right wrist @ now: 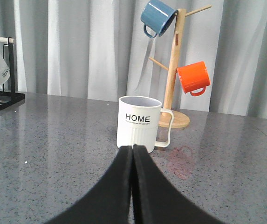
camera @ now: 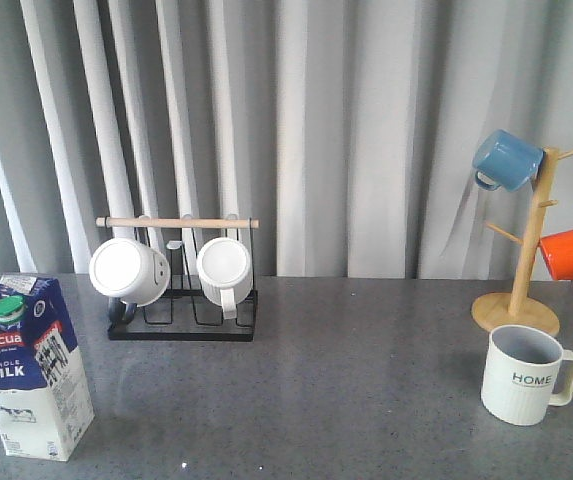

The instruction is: Place milk next to cup

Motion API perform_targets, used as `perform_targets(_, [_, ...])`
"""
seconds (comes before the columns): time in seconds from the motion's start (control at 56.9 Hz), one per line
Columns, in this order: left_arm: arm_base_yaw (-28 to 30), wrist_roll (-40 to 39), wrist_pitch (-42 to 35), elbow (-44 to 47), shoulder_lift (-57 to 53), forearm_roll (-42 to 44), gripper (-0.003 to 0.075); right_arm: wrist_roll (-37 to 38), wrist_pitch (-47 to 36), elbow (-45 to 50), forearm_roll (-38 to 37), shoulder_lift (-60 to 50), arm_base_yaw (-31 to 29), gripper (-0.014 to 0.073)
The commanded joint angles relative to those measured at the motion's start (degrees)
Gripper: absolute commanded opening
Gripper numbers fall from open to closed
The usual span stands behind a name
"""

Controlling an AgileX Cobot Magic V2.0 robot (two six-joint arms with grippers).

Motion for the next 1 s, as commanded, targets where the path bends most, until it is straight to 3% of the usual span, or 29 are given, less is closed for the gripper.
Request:
perform_targets(0.0, [0.0,-0.1,-3.9,-1.2,-0.7,-0.1,-0.0006,-0.4,-4.2,0.5,-0.3,-1.0,-0.2,-0.0008])
perform_targets(0.985, [0.0,-0.1,-3.9,-1.2,-0.7,-0.1,-0.0006,-0.4,-4.9,0.5,-0.3,-1.0,-0.2,-0.0008])
